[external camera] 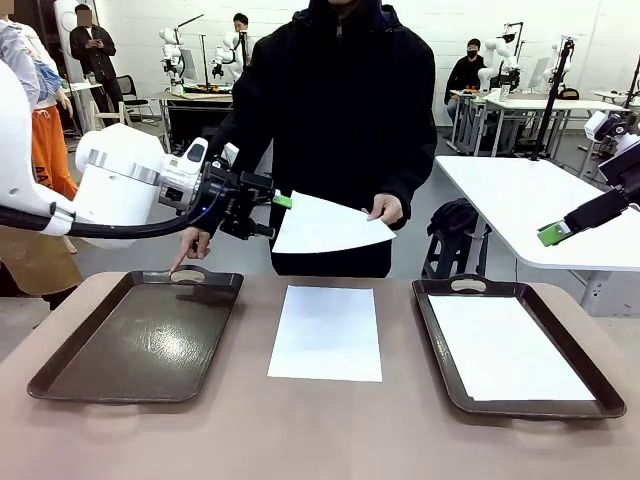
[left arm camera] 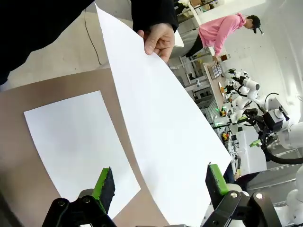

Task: Sort the A4 documents.
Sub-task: Receive the A4 Paper.

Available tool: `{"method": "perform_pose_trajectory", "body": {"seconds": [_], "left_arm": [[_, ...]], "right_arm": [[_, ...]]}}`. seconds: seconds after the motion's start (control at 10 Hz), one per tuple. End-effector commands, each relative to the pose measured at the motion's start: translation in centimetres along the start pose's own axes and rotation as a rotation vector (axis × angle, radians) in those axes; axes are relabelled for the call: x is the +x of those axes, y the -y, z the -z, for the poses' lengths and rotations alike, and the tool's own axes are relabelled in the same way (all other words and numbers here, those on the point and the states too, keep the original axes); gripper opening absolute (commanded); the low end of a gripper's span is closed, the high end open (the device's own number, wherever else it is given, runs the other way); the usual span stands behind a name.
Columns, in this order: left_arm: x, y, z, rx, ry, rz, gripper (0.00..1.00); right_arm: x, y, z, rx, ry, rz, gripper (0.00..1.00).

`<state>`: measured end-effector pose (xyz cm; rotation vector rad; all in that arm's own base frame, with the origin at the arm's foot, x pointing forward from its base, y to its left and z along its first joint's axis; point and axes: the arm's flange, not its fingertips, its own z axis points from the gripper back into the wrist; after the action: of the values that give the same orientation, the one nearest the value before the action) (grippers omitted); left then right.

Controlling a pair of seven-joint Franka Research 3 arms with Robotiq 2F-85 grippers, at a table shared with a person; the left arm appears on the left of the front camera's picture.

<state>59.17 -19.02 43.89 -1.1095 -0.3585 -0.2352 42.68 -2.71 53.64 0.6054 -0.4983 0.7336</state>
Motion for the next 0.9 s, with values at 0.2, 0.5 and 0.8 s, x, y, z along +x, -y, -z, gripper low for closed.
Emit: {"method": "perform_pose_trajectory", "body": {"seconds": [0.2, 0.5, 0.8], "left_arm": [[1.3, -0.9, 2.3, -0.079, 0.000, -0.003, 1.00], [1.5, -1.5, 3.9, -0.124, -0.023, -0.058, 1.00], [1.4, -2.3, 4.5, -0.168, -0.002, -0.128, 0.83]], "right_arm": [[-0.1, 0.0, 0.1, 0.006, 0.001, -0.005, 1.00], [-0.1, 0.0, 0.1, 0.006, 0.001, -0.005, 1.00], [-0.1, 0.0, 0.1, 0.006, 0.001, -0.005, 1.00]]}}
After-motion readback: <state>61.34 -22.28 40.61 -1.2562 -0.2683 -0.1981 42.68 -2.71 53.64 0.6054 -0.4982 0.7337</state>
